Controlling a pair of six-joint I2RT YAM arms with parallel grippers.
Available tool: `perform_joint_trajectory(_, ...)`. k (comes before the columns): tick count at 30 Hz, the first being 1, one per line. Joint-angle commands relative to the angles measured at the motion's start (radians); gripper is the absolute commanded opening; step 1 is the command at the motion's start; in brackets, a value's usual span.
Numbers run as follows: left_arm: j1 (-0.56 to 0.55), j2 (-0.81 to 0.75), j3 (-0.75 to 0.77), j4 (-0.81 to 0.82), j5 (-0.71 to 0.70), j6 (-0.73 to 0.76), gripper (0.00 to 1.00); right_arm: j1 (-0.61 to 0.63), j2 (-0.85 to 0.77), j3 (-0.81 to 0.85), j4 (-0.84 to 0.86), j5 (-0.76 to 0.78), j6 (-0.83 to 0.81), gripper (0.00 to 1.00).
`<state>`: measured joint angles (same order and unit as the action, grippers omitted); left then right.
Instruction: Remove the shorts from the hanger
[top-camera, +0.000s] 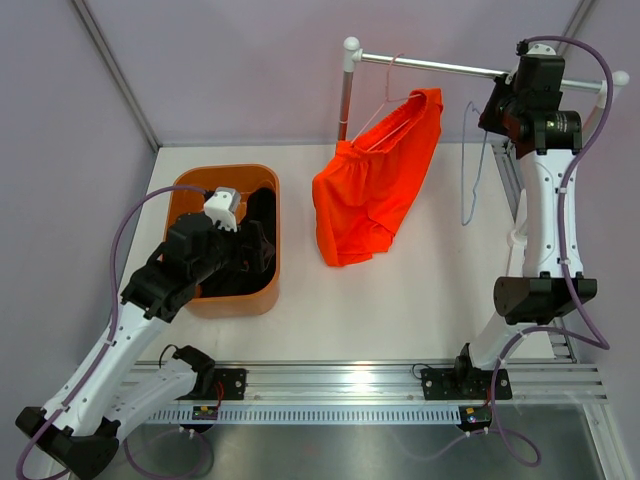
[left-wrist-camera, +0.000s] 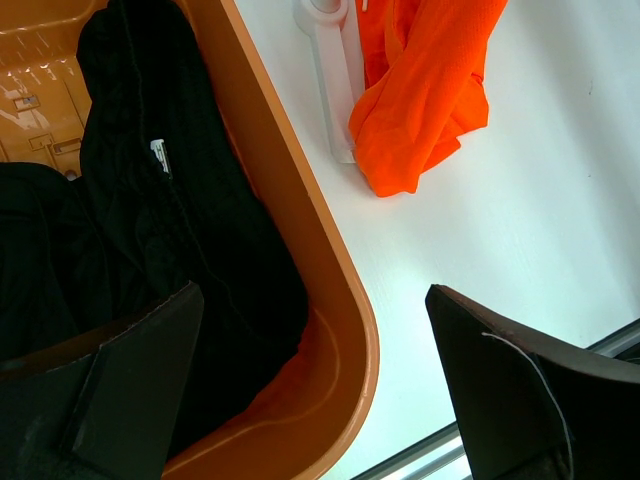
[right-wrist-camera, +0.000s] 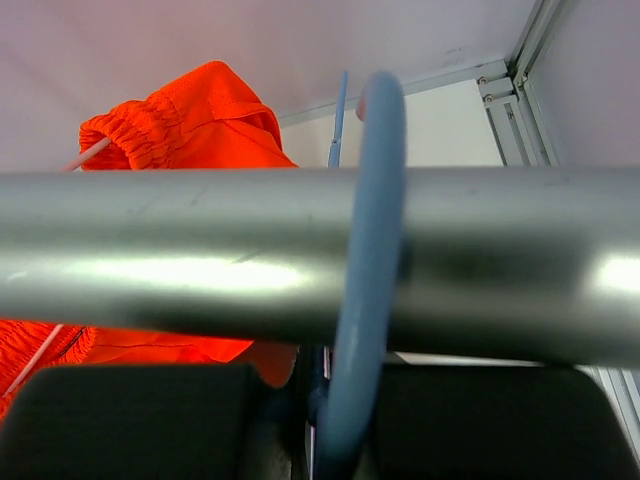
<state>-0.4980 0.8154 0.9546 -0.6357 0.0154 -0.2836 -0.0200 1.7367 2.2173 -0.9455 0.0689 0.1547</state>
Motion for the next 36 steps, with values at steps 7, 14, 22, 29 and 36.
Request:
perform_joint_trajectory(7,-0.004,0.004,-0.002,0.033,-0.002,0.02,0.99,-0.003,-0.098,-0.044,-0.049,0.043,0.055,0.39)
perform_joint_trajectory(14,-0.004,0.002,-0.002,0.031,-0.009,0.02,0.99,-0.003,-0.143,-0.011,-0.099,0.057,0.086,0.59)
perform_joint_trajectory(22,-0.004,0.01,-0.001,0.031,-0.011,0.02,0.99,-0.003,-0.249,-0.021,-0.115,0.109,0.137,0.64)
perform_joint_trajectory(29,-0.004,0.019,0.003,0.033,-0.002,0.018,0.99,0.109,-0.332,0.022,-0.114,0.133,0.171,0.67)
perform_joint_trajectory(36,-0.004,0.022,0.003,0.031,-0.008,0.018,0.99,0.405,-0.227,0.079,-0.119,0.304,0.195,0.68)
